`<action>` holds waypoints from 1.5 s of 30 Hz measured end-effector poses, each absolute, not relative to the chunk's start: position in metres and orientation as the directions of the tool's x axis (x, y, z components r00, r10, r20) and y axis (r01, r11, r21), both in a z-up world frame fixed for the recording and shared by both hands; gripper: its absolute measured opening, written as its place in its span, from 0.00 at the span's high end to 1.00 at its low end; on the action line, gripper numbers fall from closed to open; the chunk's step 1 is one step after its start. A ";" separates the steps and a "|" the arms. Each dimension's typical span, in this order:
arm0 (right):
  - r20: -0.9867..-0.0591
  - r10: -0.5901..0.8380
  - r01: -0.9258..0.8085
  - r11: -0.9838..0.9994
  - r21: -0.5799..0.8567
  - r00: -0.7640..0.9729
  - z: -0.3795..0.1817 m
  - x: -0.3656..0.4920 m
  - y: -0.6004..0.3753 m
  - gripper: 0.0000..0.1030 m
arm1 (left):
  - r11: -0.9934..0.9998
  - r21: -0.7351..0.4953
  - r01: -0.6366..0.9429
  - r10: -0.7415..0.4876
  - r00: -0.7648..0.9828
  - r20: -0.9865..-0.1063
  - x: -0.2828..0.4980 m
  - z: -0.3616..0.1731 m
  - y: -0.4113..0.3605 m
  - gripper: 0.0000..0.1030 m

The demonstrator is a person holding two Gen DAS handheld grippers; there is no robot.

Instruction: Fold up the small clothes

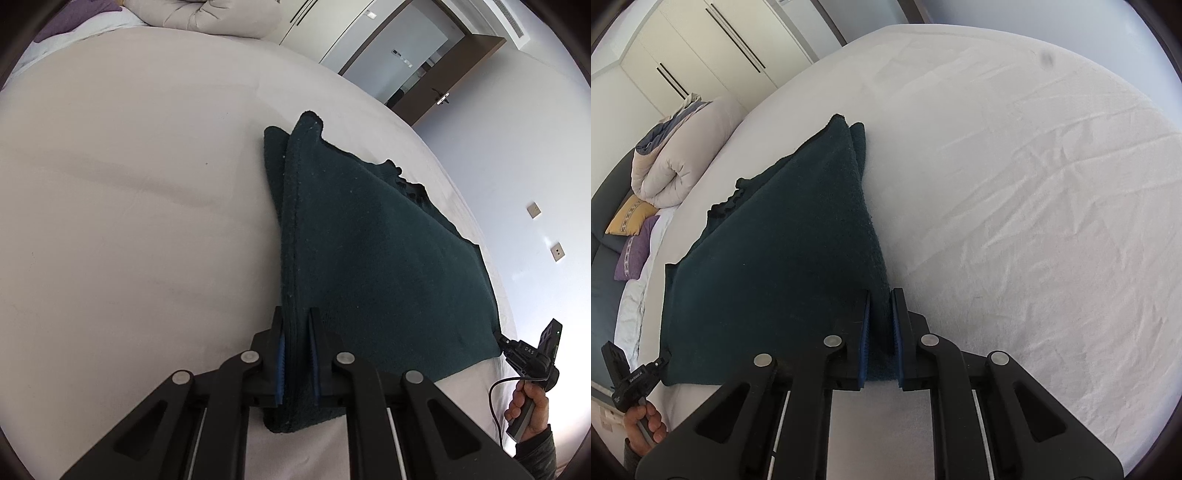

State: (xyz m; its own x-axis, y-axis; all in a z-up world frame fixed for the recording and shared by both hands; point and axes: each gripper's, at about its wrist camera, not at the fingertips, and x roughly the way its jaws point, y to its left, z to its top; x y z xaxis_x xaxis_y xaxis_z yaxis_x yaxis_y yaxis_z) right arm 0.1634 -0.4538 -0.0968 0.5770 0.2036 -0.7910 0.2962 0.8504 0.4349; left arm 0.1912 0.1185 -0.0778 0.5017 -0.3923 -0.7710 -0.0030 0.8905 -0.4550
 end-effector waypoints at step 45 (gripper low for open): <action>-0.784 0.189 0.322 0.836 0.445 0.591 -0.105 0.146 -0.460 0.95 | 0.880 -0.474 -0.014 -0.401 0.513 -0.759 0.179 -0.087 0.119 0.94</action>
